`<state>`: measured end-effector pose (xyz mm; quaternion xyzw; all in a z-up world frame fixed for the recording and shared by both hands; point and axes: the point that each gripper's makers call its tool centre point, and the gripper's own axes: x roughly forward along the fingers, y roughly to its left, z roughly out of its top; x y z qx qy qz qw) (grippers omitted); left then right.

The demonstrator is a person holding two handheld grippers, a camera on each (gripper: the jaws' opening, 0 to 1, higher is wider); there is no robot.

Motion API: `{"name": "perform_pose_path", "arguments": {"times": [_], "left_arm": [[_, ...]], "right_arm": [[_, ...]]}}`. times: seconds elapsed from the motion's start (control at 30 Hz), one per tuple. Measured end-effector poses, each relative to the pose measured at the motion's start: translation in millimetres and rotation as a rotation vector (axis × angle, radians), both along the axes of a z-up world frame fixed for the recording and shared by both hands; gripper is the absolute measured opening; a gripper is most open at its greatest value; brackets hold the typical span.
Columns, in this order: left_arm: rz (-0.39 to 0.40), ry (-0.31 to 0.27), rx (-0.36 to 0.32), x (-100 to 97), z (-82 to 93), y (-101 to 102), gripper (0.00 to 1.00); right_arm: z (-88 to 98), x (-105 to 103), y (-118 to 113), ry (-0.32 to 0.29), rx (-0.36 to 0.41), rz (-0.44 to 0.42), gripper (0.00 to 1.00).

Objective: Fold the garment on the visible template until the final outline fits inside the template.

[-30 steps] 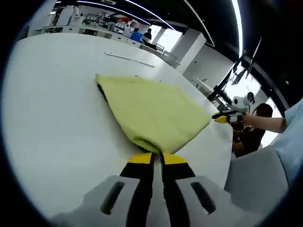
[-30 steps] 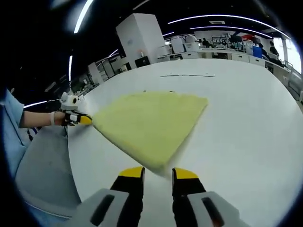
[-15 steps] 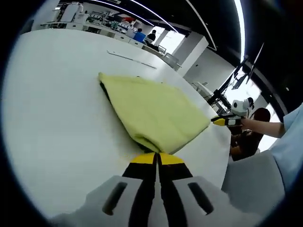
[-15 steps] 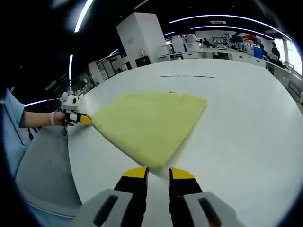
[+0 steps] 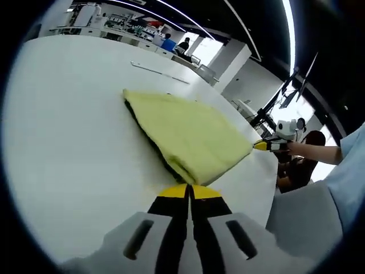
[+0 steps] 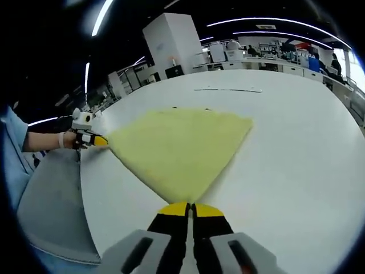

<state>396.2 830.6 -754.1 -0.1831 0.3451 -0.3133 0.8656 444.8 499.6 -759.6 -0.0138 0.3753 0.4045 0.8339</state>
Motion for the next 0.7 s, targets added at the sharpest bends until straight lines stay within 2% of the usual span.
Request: {"name": "perform_pose_path", "arguments": {"times": [0.37, 0.43, 0.7], "left_arm": [[0.024, 0.006, 0.015, -8.9, 4.4, 29, 0.0], [0.025, 0.011, 0.008, -10.5, 5.0, 28, 0.0], [-0.021, 0.018, 0.054, -20.5, -3.5, 21, 0.0]], "right_arm": [[2.6, -1, -2, 0.002, -0.006, 0.004, 0.0], [2.5, -3, -1, 0.01, -0.002, 0.008, 0.0], [0.2, -12, -3, 0.021, 0.005, -0.001, 0.0]]}}
